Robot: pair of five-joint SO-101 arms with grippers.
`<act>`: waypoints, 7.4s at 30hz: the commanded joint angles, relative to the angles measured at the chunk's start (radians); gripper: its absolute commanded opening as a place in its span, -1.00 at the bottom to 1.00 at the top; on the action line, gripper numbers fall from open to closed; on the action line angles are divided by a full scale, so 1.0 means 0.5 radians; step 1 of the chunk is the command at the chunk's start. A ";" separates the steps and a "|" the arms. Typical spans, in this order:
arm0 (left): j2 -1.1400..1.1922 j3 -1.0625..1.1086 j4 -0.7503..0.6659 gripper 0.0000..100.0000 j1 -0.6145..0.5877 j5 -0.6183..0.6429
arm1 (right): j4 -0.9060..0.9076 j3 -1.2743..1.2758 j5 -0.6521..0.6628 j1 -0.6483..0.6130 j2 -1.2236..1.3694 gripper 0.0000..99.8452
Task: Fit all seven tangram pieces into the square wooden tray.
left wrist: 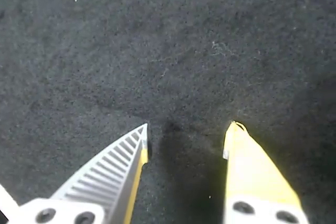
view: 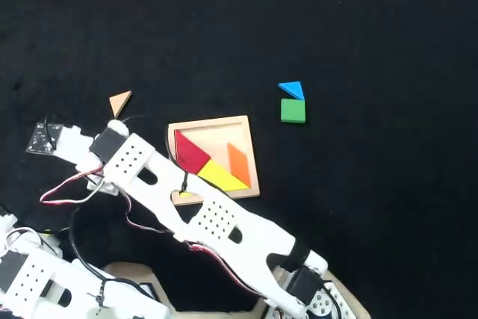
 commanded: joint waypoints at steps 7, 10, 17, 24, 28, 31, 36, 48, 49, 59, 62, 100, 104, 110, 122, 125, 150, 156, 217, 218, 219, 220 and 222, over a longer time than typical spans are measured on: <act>-0.021 -0.002 -0.040 -0.53 0.029 -0.003 | -0.012 -0.051 0.147 0.098 -0.023 -0.54; -0.021 -0.002 -0.040 -0.53 0.029 -0.003 | -0.009 -0.041 0.144 0.098 -0.023 -0.54; -0.021 -0.002 -0.040 -0.53 0.029 -0.003 | -0.006 -0.044 0.144 0.107 -0.023 -0.64; -0.021 0.014 -0.064 -0.53 0.029 -0.003 | -0.006 -0.044 0.147 0.110 -0.023 -0.68; -0.021 0.014 -0.064 -0.53 0.029 -0.003 | -0.006 -0.041 0.144 0.110 -0.023 -0.68; -0.021 0.014 -0.064 -0.53 0.029 -0.003 | -0.006 -0.041 0.144 0.110 -0.023 -0.75; -0.021 0.014 -0.064 -0.53 0.032 -0.003 | -0.006 -0.051 0.144 0.150 -0.023 -0.91; -0.021 0.017 -0.064 -0.53 0.121 -0.003 | 0.147 -0.238 0.141 0.196 -0.091 -0.91; -0.021 0.017 -0.064 -0.53 0.127 -0.003 | 0.199 -0.311 0.141 0.196 -0.109 -0.91; -0.021 0.017 -0.064 -0.53 0.130 -0.003 | 0.331 -0.308 -0.034 0.470 -0.517 -0.91; -0.021 0.017 -0.064 -0.53 0.130 -0.003 | 0.334 -0.164 -0.037 0.641 -0.695 -0.91; -0.021 0.044 -0.064 -0.53 0.226 -0.018 | -0.921 3.303 0.239 1.280 -2.441 -0.91; -0.021 0.044 -0.064 -0.53 0.226 -0.018 | -0.985 3.307 0.445 1.283 -2.432 -0.91; -0.021 0.044 -0.064 -0.53 0.229 -0.018 | -1.197 3.368 0.540 1.267 -2.426 -0.91; -0.021 0.044 -0.064 -0.53 0.232 -0.018 | -1.510 3.632 0.712 1.252 -2.426 -0.91; -0.021 0.044 -0.064 -0.53 0.232 -0.018 | -1.531 3.681 0.727 1.249 -2.426 -0.91; -0.021 0.044 -0.064 -0.53 0.232 -0.018 | -1.458 3.758 0.644 1.160 -2.429 -0.74; -0.021 0.044 -0.064 -0.53 0.232 -0.018 | -1.387 3.764 0.632 1.135 -2.438 -0.70; -0.021 -0.443 0.147 -0.53 0.615 0.043 | -1.353 3.693 0.396 1.178 -2.868 -0.52; -0.012 -0.597 0.212 -0.53 0.729 0.095 | -1.356 3.758 0.347 1.212 -2.975 -0.52; -0.003 -0.747 0.270 -0.53 0.845 0.147 | -1.356 3.816 0.307 1.246 -3.083 -0.52; 0.000 -0.882 0.331 -0.53 0.971 0.196 | -1.356 3.877 0.276 1.289 -3.187 -0.52; 0.003 -1.137 0.485 -0.53 1.238 0.279 | -1.359 3.988 0.221 1.415 -3.368 -0.52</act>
